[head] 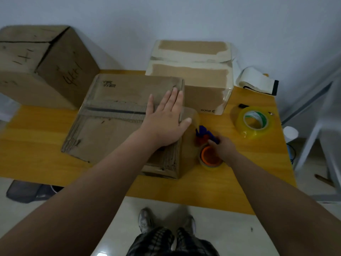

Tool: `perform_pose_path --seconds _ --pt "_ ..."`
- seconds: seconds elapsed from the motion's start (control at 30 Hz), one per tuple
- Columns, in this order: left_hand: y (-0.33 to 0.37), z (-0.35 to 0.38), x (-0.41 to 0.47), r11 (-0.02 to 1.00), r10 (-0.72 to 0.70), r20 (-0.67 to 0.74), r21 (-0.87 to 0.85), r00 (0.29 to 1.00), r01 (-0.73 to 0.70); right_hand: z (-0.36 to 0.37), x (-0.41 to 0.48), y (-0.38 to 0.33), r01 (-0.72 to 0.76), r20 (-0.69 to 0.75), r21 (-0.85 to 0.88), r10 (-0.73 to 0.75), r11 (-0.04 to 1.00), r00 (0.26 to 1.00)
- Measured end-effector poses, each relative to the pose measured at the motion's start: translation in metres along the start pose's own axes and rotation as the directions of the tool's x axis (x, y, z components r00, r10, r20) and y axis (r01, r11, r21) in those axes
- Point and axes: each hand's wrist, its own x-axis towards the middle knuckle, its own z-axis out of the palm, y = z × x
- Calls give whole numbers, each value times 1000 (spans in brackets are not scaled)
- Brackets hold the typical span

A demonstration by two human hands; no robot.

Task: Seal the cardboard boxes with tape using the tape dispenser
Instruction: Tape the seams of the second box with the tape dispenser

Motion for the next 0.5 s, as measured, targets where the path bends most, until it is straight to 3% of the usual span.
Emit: perform_pose_path --seconds 0.07,0.1,0.13,0.17,0.2,0.23,0.27,0.33,0.43,0.5 --pt "-1 0 -1 1000 5 -10 -8 1000 -5 -1 -3 -5 88 -155 -181 -116 980 981" --pt "0 0 -1 1000 7 -10 -12 1000 -7 -1 -8 -12 170 -242 -158 -205 973 948" --pt "0 0 -1 1000 9 -7 -13 1000 -9 -3 -15 -21 245 -298 -2 -235 969 925" --pt "0 0 0 1000 9 -2 -13 1000 -9 -4 -24 -36 258 -279 268 -182 928 943" --pt "0 0 0 1000 8 2 -12 1000 -8 -6 -36 -52 162 -148 565 -93 809 985" --pt "1 0 0 1000 6 3 -11 1000 -6 -6 -43 -65 -28 70 785 -43 619 997" --pt "1 0 -1 1000 7 0 -8 1000 -7 -8 -51 -76 -204 256 868 -58 452 965" --pt "2 0 -1 1000 13 -8 1 1000 -12 -14 -64 -92 -290 353 898 -149 332 924" --pt "1 0 -1 1000 12 -15 -1 1000 -12 -26 -73 -105 -162 197 955 -124 249 972" --pt "0 -2 0 1000 12 -8 -6 1000 -13 -36 -77 -109 -23 40 964 -61 266 997"
